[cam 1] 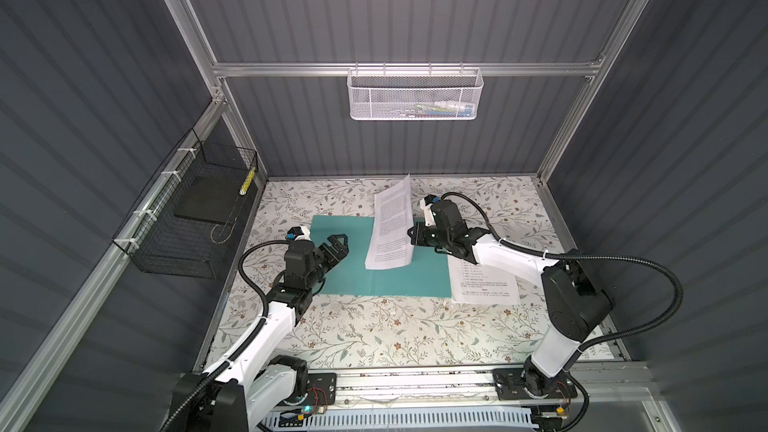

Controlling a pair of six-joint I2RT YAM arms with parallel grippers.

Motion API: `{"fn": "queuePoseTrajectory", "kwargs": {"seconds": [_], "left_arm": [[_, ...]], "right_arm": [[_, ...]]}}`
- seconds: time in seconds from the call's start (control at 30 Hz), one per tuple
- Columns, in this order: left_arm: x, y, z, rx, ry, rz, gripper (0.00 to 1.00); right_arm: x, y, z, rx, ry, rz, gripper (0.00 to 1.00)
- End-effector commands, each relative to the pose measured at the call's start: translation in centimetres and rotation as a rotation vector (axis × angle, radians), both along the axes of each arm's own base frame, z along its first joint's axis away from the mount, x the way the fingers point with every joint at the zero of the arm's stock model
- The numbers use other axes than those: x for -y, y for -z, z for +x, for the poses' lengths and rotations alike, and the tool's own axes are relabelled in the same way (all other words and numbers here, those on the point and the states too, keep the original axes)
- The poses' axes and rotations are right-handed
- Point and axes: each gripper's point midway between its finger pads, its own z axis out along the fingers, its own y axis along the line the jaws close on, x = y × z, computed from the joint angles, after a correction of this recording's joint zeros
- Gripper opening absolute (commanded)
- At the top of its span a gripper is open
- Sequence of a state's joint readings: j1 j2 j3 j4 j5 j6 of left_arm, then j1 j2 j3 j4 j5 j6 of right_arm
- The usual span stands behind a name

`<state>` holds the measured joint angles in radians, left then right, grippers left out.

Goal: Put the files into the folder
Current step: 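Lift the sheet and carry it over the open folder with the right gripper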

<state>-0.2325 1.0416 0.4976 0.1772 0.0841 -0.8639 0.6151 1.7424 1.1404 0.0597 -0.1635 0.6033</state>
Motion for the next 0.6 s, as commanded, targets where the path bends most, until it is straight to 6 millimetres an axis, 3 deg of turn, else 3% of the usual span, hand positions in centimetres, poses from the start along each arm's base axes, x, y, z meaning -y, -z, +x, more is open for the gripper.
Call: {"fn": "queuePoseTrajectory", "kwargs": {"seconds": [0.0,0.57], "left_arm": [[1.6,-1.0,0.0,0.03,0.077,-0.077,0.99],[-0.7,-1.1,-0.7,0.003,0.014,0.036,0.99]], "right_arm": [[-0.6,-0.6,0.5,0.041,0.016,0.023,0.0],[-3.7,1.1,-2.9,0.117,-0.073,-0.093,0.0]]}}
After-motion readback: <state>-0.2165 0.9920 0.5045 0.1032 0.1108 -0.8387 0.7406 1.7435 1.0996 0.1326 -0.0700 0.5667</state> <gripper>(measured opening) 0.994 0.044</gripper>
